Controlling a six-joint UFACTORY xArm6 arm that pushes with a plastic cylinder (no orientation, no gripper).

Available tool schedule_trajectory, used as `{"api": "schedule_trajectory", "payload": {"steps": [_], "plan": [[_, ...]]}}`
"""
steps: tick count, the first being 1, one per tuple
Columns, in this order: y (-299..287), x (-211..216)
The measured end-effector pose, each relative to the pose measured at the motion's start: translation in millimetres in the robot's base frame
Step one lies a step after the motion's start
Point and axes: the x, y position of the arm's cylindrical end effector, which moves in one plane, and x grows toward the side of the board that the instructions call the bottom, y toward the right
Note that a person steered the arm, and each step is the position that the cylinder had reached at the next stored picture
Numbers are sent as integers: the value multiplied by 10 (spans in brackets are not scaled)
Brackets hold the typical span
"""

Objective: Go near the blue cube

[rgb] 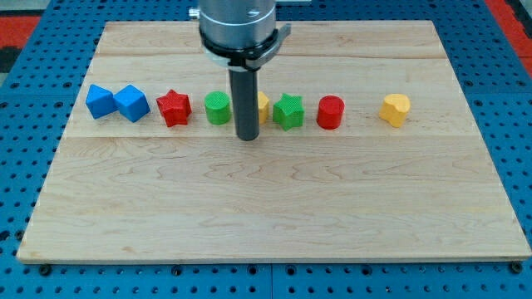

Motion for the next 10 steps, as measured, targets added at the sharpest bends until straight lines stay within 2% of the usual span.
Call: {"api": "schedule_trajectory", "payload": {"steps": [2,3,4,5,6,8,10], "plan": [[527,-43],[248,140],[-379,319],[-1221,294],[-1702,271],[-1778,267],[-2106,131]]}}
